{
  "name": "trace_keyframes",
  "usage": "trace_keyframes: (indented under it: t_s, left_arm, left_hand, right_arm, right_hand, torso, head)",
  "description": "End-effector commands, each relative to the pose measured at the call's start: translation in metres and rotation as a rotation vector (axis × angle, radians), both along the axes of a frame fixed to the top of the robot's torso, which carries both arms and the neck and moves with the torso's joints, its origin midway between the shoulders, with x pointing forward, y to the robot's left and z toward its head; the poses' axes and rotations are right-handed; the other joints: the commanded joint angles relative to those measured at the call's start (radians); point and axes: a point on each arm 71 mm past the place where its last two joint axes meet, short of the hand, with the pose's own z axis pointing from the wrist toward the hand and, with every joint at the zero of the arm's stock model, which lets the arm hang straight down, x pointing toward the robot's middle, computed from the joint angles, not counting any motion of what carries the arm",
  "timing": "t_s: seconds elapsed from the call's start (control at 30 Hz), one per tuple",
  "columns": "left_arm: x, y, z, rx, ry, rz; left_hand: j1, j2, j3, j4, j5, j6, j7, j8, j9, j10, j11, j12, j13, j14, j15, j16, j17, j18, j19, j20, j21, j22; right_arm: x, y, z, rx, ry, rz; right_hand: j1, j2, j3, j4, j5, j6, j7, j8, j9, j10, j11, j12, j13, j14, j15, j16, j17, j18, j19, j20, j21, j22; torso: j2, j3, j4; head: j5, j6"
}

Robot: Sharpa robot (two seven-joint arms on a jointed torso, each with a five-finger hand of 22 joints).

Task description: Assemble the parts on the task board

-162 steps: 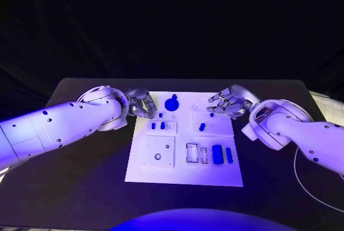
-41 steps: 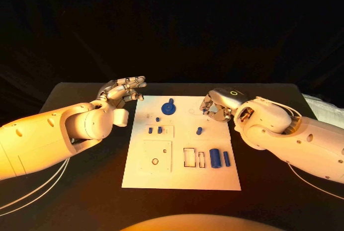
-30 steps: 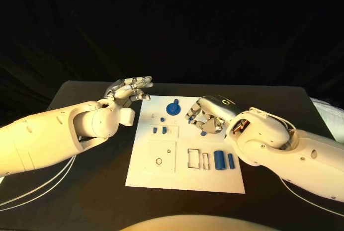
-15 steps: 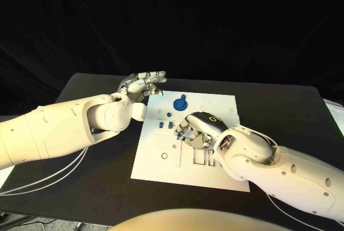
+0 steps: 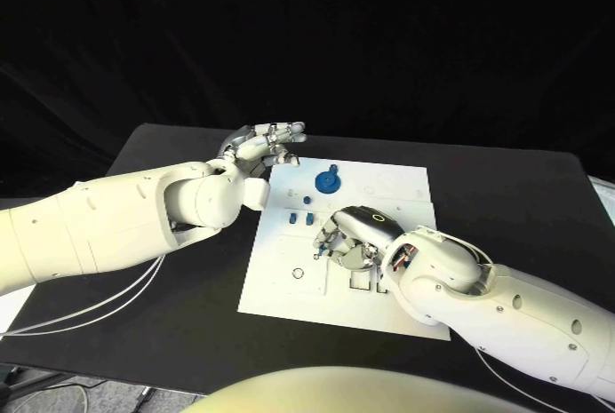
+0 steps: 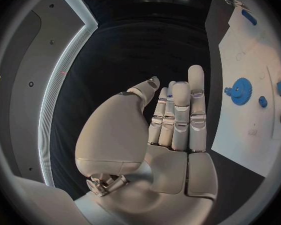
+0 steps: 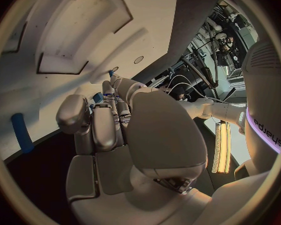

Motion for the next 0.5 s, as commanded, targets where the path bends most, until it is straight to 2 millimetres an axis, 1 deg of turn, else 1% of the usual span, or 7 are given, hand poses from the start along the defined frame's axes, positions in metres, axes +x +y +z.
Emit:
trace_keyframes:
  t_s: [0.03,0.07,0.1,0.3,0.37,0.5]
  left_arm:
    - [0.0000,-0.0019,0.0009,-0.005,-0.006,-0.013]
    - [0.0001,-0.0018,0.0008,-0.005,-0.006,-0.013]
    - [0.0001,-0.0017,0.0008,-0.005,-0.006,-0.013]
    - [0.0003,-0.0022,0.0007,-0.005,-0.005,-0.014]
    - [0.0003,-0.0026,0.0007,-0.006,-0.005,-0.015]
    - [0.0004,-0.0027,0.0006,-0.006,-0.005,-0.015]
  left_hand:
    - [0.001,0.007,-0.006,0.001,0.001,-0.006,0.001,0.006,-0.001,-0.006,-0.001,0.004,0.001,0.000,-0.001,0.005,0.001,0.010,0.001,0.006,-0.004,-0.001]
    - [0.001,0.007,-0.006,0.001,0.001,-0.006,0.001,0.006,-0.001,-0.006,-0.001,0.004,0.001,0.000,-0.001,0.005,0.001,0.010,0.001,0.006,-0.004,-0.001]
    - [0.001,0.007,-0.006,0.001,0.001,-0.006,0.001,0.006,-0.001,-0.006,-0.001,0.004,0.001,0.000,-0.001,0.005,0.001,0.010,0.001,0.006,-0.004,-0.001]
    - [0.001,0.007,-0.007,0.001,0.001,-0.007,0.001,0.007,-0.001,-0.007,-0.001,0.005,0.001,-0.002,-0.001,0.003,-0.004,0.010,0.002,0.006,-0.004,-0.001]
    - [0.001,0.007,-0.007,0.001,0.001,-0.007,0.001,0.007,-0.001,-0.007,-0.001,0.005,0.001,-0.002,-0.001,0.003,-0.004,0.010,0.002,0.006,-0.004,-0.001]
    - [0.001,0.007,-0.007,0.001,0.001,-0.007,0.001,0.007,-0.001,-0.007,-0.001,0.005,0.001,-0.002,-0.001,0.003,-0.004,0.010,0.002,0.006,-0.004,-0.001]
  right_arm:
    - [-0.0022,0.0021,-0.0029,-0.018,0.013,0.024]
    - [-0.0023,0.0022,-0.0032,-0.019,0.014,0.024]
    - [-0.0024,0.0024,-0.0035,-0.019,0.015,0.025]
    - [-0.0022,0.0039,-0.0060,-0.035,0.010,0.018]
    - [-0.0023,0.0043,-0.0070,-0.040,0.009,0.017]
    - [-0.0031,0.0056,-0.0085,-0.047,0.012,0.020]
  right_hand:
    - [-0.002,0.007,0.003,-0.001,0.006,0.000,0.007,-0.005,0.001,0.012,-0.004,0.003,0.002,0.038,0.006,0.006,0.000,-0.009,-0.002,0.001,-0.001,-0.001]
    - [-0.003,0.007,0.004,-0.001,0.006,0.000,0.008,-0.005,0.001,0.012,-0.004,0.003,0.002,0.038,0.006,0.006,0.000,-0.009,-0.002,0.001,-0.001,0.000]
    - [-0.003,0.007,0.004,-0.001,0.006,0.000,0.008,-0.005,0.001,0.012,-0.004,0.003,0.002,0.038,0.006,0.006,0.000,-0.009,-0.002,0.001,-0.001,0.000]
    - [-0.006,0.007,0.004,-0.002,0.005,-0.001,0.008,-0.005,0.001,0.011,-0.003,0.003,0.002,0.038,0.006,0.007,0.001,-0.010,-0.002,0.002,0.000,0.001]
    - [-0.006,0.007,0.004,-0.002,0.005,-0.001,0.008,-0.005,0.001,0.011,-0.003,0.003,0.002,0.038,0.006,0.007,0.001,-0.010,-0.002,0.002,0.000,0.001]
    - [-0.006,0.007,0.004,-0.002,0.005,-0.001,0.008,-0.005,0.001,0.011,-0.003,0.003,0.002,0.038,0.006,0.007,0.001,-0.010,-0.002,0.002,0.000,0.001]
  torso:
    - [-0.001,0.0000,0.0007]
    - [0.000,-0.0004,0.0005]
    - [0.000,-0.0007,0.0008]
    - [-0.001,-0.0002,0.0000]
    - [-0.001,-0.0003,0.0010]
    - [0.000,-0.0004,0.0011]
  head:
    - [0.003,-0.005]
    - [0.004,-0.008]
    - [0.008,-0.004]
    - [0.010,-0.006]
    - [0.011,-0.006]
    - [0.014,-0.008]
